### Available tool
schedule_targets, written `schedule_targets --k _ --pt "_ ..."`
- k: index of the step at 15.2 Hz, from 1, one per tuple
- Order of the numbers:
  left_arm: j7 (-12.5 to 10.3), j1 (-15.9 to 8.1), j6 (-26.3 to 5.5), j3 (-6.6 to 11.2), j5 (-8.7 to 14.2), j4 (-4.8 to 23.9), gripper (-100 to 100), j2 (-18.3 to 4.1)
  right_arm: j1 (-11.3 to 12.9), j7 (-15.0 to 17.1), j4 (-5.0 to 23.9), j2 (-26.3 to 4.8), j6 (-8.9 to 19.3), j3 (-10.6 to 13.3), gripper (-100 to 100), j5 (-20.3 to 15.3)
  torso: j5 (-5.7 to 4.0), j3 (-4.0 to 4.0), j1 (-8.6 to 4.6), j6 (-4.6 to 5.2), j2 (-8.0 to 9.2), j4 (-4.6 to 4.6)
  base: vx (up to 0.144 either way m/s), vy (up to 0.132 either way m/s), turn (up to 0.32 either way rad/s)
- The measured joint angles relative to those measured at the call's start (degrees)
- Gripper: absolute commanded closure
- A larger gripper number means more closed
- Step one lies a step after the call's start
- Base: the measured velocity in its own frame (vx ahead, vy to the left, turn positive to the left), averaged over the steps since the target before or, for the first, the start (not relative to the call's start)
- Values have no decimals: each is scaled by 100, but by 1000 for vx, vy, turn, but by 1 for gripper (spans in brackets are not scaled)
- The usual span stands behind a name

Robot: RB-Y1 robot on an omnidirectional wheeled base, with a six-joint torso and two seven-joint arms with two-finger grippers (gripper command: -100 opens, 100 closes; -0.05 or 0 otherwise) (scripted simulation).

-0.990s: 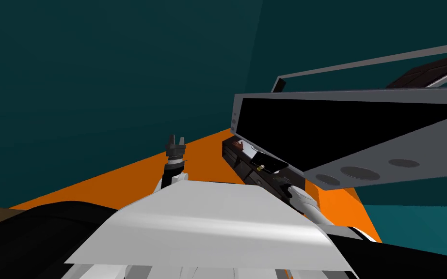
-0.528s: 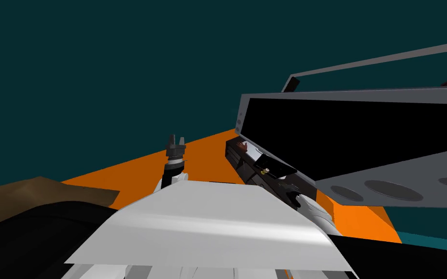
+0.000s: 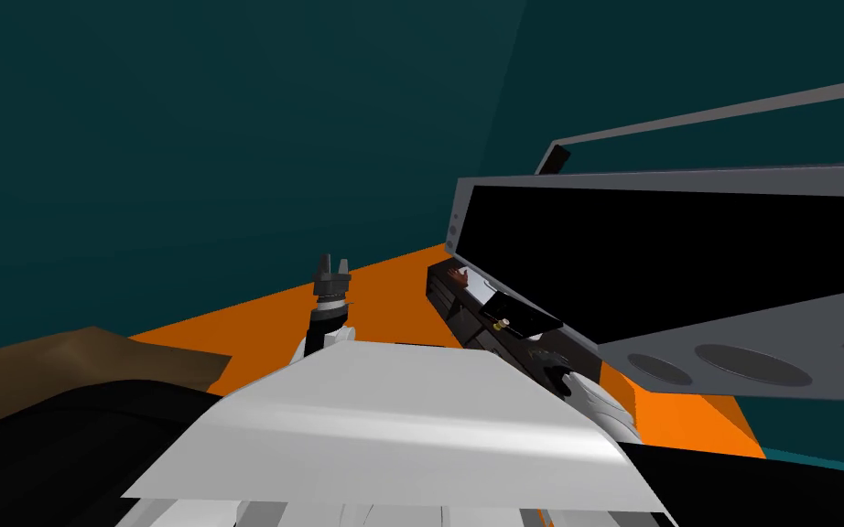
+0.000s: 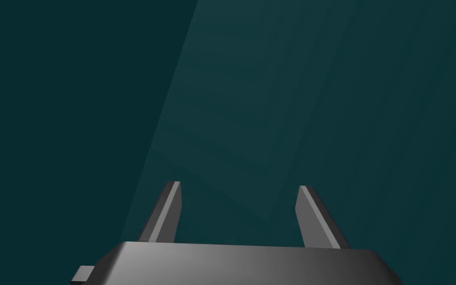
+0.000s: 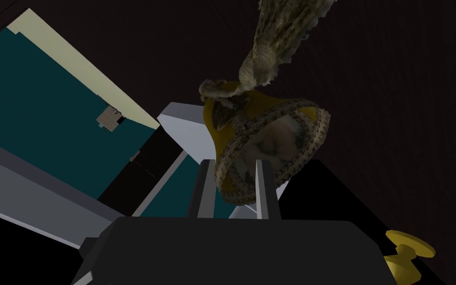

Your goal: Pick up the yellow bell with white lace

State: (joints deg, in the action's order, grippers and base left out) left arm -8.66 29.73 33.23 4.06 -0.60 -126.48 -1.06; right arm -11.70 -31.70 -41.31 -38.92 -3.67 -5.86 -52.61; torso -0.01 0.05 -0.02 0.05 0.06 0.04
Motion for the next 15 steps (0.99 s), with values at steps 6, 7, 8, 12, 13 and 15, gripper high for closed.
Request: schedule_targets --k 6,7,8,12,13,15 --pt "0 1 0 0 0 0 0 0 228 362 -119 -209 156 689 100 77 -5 -1 4 0 -4 3 13 11 -166" --pt "0 0 0 0 0 0 0 0 280 373 -78 -198 146 691 100 55 -7 -1 4 -5 -5 4 6 9 9" --pt "0 0 0 0 0 0 0 0 323 323 -13 -163 99 615 100 16 -10 -1 1 -9 -6 4 8 2 -160" --pt "0 1 0 1 0 0 0 0 600 358 75 -204 35 844 100 -43 -13 -2 -4 -1 -8 3 12 8 -183" --pt "0 1 0 1 0 0 0 0 671 441 71 -243 63 978 100 -37 -16 -3 -3 -1 -8 2 9 10 -74" --pt "0 1 0 1 0 0 0 0 795 503 117 -276 56 1126 100 -53 -13 -3 -3 -2 -9 3 12 10 -192"
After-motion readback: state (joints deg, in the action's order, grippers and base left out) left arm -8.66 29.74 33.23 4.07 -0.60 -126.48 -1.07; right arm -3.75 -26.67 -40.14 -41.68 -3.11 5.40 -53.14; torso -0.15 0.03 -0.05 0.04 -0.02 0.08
